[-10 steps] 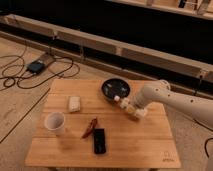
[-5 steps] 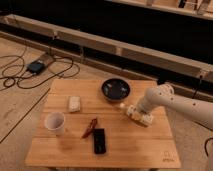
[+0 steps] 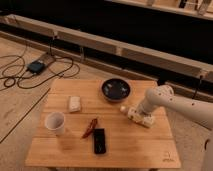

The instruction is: Stand the bottle upright

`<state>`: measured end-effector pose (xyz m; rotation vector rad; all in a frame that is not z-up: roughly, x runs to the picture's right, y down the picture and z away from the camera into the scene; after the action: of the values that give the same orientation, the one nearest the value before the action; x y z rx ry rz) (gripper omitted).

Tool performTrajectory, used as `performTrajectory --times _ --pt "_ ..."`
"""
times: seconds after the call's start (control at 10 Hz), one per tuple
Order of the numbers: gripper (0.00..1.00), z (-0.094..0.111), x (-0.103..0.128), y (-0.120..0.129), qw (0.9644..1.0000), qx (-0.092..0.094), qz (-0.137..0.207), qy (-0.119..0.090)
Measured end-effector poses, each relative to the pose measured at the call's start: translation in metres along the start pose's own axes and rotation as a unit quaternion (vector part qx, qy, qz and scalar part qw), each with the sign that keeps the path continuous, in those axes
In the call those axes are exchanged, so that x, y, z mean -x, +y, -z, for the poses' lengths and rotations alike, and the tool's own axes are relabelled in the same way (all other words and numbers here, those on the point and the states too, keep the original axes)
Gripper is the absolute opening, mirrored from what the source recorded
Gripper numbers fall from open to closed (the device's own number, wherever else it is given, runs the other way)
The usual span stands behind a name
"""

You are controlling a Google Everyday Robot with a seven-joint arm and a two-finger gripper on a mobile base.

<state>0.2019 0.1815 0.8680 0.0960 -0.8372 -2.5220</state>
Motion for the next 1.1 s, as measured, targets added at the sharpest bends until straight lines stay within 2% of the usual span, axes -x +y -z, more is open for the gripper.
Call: performTrajectory --times 0.2,0.4,0.5,0.7,1.1 --pt "0.52 0.001 0.004 0.002 0.9999 0.000 0.001 -0.014" --pt "0.71 0.005 0.008 0.005 0.9995 0.002 0.003 -0.030" --pt "0.75 0.010 0.011 0.008 0.9990 0.005 0.007 -0.044" --pt "0.75 0.017 0.010 0.011 0.9980 0.010 0.015 -0.061" --pt "0.75 0.025 -0.007 0.013 0.9915 0.018 0.051 -0.119"
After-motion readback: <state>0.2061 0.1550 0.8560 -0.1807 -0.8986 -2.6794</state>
